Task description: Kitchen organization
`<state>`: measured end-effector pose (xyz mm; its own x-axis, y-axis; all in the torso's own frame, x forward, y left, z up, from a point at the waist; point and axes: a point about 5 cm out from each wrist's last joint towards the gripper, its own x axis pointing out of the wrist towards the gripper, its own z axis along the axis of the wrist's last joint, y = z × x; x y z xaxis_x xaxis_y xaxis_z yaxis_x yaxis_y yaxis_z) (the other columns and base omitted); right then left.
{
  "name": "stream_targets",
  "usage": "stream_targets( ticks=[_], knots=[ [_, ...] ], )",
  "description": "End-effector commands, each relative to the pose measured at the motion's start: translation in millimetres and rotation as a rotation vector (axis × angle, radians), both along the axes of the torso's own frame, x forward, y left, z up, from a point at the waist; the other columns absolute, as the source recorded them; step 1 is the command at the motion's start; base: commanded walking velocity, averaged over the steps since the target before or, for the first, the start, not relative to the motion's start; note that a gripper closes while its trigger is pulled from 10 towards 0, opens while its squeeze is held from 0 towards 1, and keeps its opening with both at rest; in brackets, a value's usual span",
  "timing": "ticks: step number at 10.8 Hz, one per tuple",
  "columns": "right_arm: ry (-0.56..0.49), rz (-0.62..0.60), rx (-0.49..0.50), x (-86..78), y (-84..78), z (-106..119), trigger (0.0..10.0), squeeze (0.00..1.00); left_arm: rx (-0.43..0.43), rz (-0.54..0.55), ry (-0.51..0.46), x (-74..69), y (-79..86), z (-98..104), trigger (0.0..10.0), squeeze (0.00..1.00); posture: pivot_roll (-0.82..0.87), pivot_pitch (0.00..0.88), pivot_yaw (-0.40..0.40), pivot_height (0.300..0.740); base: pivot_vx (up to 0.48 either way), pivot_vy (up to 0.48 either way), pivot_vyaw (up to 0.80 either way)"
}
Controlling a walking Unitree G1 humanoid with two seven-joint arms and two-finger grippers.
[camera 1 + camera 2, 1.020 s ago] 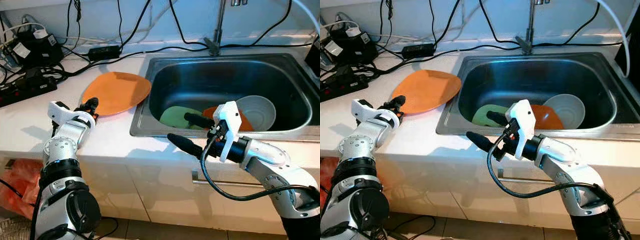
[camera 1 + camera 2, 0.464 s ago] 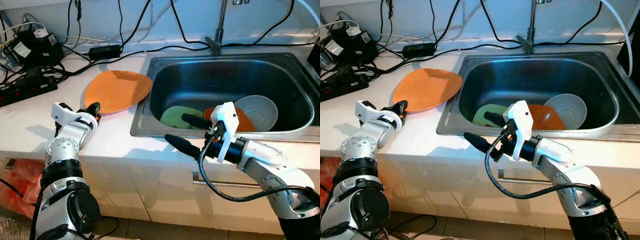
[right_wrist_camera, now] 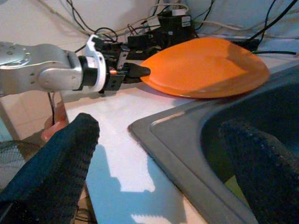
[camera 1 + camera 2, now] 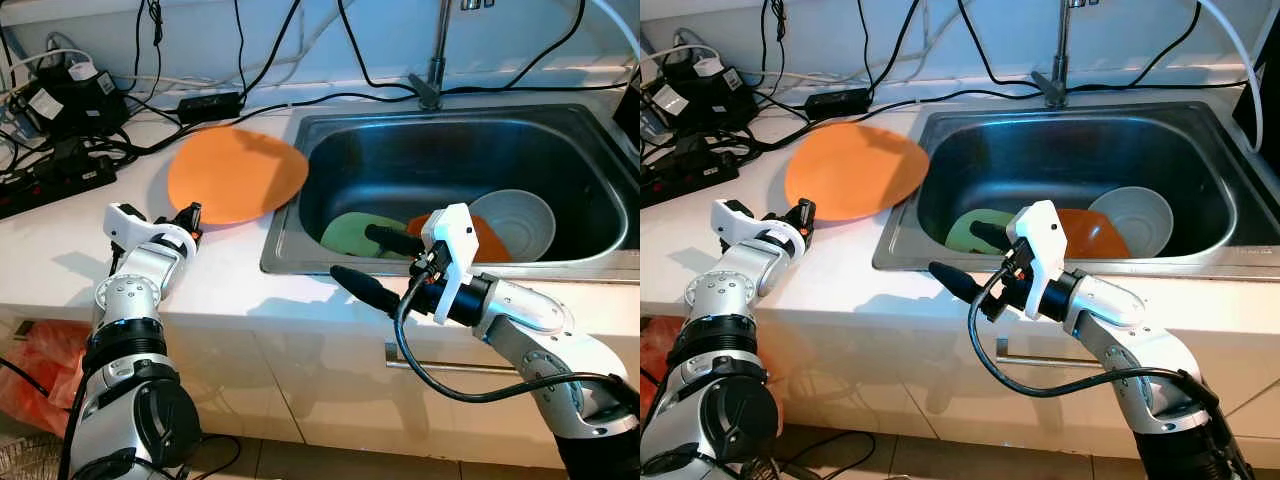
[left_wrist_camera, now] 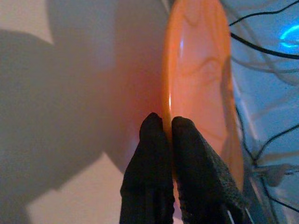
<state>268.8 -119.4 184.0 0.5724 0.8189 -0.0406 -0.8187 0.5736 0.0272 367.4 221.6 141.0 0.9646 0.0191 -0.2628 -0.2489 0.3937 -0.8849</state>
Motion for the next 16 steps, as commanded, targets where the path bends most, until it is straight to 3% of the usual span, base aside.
stream_targets(
  ticks=[1,3,4,6,7,8,9,12,16],
  knots=[
    [0.000,0.002,0.002,0.1,1.9,-3,10.0,1.00,0.013,-0.022,0.043,-2.6,-1.8,-10,0.0,0.00,0.06,0.036,0.166,0.740,0.000,0.000,0.00],
    [-0.002,-0.003,0.005,1.3,2.9,-3,10.0,0.98,0.050,-0.097,-0.049,-3.2,-9.8,-8,0.0,0.00,0.06,0.036,0.168,0.740,0.000,0.000,0.00],
    [-0.002,-0.009,0.007,2.6,2.4,-3,10.0,0.96,0.053,-0.167,-0.141,-5.0,-19.3,-5,0.0,0.00,0.06,0.035,0.167,0.740,0.000,0.000,0.00],
    [0.004,-0.050,0.057,8.8,1.0,0,10.0,0.65,0.024,-0.230,-0.274,-8.2,-31.2,6,0.0,0.00,0.06,0.034,0.165,0.740,0.000,0.000,0.00],
    [0.026,-0.101,0.138,16.3,-0.8,4,10.0,0.00,-0.001,-0.266,-0.352,-10.1,-38.1,12,0.0,0.00,0.06,0.033,0.162,0.740,0.000,0.000,0.00],
    [0.041,-0.131,0.175,20.0,-1.4,5,10.0,0.00,-0.012,-0.274,-0.379,-10.2,-39.3,13,0.0,0.00,0.06,0.032,0.160,0.740,0.000,0.000,0.00],
    [0.094,-0.208,0.298,29.9,-4.2,9,10.0,0.00,-0.029,-0.291,-0.434,-13.6,-43.1,23,0.0,0.00,0.06,0.031,0.159,0.740,0.000,0.000,0.00],
    [0.172,-0.403,0.506,51.4,-16.5,15,10.0,0.00,-0.052,-0.333,-0.527,-18.7,-50.0,36,0.0,0.00,0.07,0.031,0.158,0.740,0.000,0.000,0.00],
    [0.224,-0.486,0.604,64.2,-17.9,19,10.0,0.00,-0.084,-0.402,-0.557,-25.9,-64.6,42,0.0,0.00,0.07,0.033,0.157,0.740,0.000,0.000,0.00]
  ],
)
